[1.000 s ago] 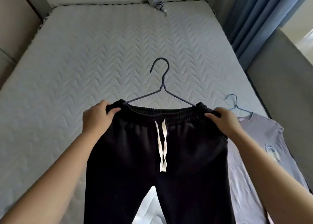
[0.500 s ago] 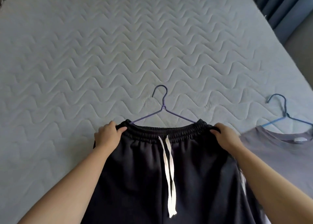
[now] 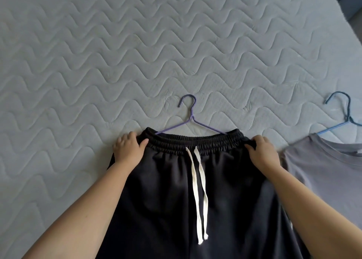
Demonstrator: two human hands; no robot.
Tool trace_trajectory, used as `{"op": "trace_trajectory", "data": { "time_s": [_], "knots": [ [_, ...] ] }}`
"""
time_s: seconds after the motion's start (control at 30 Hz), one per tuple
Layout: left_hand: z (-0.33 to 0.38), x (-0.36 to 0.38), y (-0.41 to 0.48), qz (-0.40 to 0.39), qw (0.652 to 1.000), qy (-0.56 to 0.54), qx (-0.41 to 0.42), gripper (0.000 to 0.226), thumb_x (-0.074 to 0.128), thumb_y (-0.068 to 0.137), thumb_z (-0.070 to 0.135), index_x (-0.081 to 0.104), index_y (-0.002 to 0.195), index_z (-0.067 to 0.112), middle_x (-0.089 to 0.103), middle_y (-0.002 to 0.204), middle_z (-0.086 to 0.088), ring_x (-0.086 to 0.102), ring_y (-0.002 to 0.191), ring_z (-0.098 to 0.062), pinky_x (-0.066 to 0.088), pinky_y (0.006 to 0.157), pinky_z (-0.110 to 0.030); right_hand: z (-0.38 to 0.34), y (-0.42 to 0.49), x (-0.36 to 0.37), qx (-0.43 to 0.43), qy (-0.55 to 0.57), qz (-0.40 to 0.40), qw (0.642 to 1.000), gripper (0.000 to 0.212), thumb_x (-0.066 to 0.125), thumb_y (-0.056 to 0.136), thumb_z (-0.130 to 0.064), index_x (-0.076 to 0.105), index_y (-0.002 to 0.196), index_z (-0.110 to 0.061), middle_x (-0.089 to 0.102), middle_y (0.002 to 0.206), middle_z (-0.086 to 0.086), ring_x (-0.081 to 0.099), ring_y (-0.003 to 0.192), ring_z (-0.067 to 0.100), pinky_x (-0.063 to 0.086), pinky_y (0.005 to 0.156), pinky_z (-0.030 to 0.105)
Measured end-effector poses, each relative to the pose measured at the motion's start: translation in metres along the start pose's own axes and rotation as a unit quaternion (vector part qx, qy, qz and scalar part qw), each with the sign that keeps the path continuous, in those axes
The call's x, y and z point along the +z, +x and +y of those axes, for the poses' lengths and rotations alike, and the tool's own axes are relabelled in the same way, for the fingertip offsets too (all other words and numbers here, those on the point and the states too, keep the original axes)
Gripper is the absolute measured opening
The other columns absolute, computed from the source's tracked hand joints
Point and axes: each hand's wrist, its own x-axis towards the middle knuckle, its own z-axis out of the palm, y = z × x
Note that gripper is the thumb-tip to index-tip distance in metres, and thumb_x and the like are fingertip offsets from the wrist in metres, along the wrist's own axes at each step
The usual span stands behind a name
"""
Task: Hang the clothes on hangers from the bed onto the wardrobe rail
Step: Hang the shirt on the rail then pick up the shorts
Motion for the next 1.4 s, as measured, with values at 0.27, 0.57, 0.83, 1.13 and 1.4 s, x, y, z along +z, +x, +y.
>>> {"op": "trace_trajectory", "data": {
  "time_s": [0.27,0.57,0.83,1.13,1.4],
  "knots": [
    [-0.028,-0.012,-0.022,-0.081,0.992,-0.052,-0.087,0.042,0.047,0.091,0.032,0.043,0.127,0.010,0.043,0.132,-0.020,0.041,0.120,-0.039,0.038,0.098,-0.045,0.008,-0.023,-0.024,0.075,0.121,-0.012,0.990,0.025,0.046,0.091,-0.008,0.055,0.114,-0.002,0.062,0.113,0.025,0.056,0.107,0.038,0.037,0.079,0.033],
    [-0.013,-0.058,0.026,0.084,0.975,-0.204,-0.038,0.026,0.046,0.093,0.019,0.056,0.104,-0.002,0.055,0.107,-0.027,0.053,0.097,-0.042,0.039,0.076,-0.039,-0.020,0.012,-0.051,0.003,0.220,0.098,0.970,0.020,0.045,0.092,-0.004,0.058,0.107,-0.001,0.064,0.111,0.022,0.056,0.102,0.033,0.031,0.075,0.027],
    [-0.009,-0.046,0.087,0.068,0.976,-0.196,-0.067,0.030,0.046,0.093,0.022,0.053,0.110,-0.002,0.055,0.113,-0.029,0.052,0.103,-0.044,0.042,0.085,-0.044,-0.049,0.075,-0.044,-0.009,0.214,0.092,0.973,0.020,0.050,0.089,-0.005,0.060,0.106,-0.003,0.063,0.110,0.024,0.056,0.100,0.034,0.034,0.075,0.029],
    [-0.028,-0.002,0.102,0.053,0.968,-0.225,-0.102,0.033,0.046,0.092,0.028,0.049,0.114,0.004,0.054,0.118,-0.021,0.052,0.105,-0.040,0.044,0.087,-0.045,-0.042,0.079,0.006,0.013,0.175,0.137,0.975,0.024,0.046,0.092,-0.015,0.059,0.111,-0.010,0.055,0.116,0.019,0.053,0.105,0.036,0.039,0.086,0.037],
    [-0.053,-0.011,0.040,0.011,0.976,-0.200,-0.083,0.052,0.044,0.092,0.032,0.033,0.138,0.011,0.038,0.141,-0.018,0.035,0.129,-0.038,0.032,0.106,-0.048,-0.027,0.016,0.013,-0.004,0.069,0.114,0.991,0.052,0.048,0.091,-0.021,0.035,0.139,-0.005,0.044,0.131,0.025,0.043,0.121,0.041,0.033,0.103,0.043]
  ]
}}
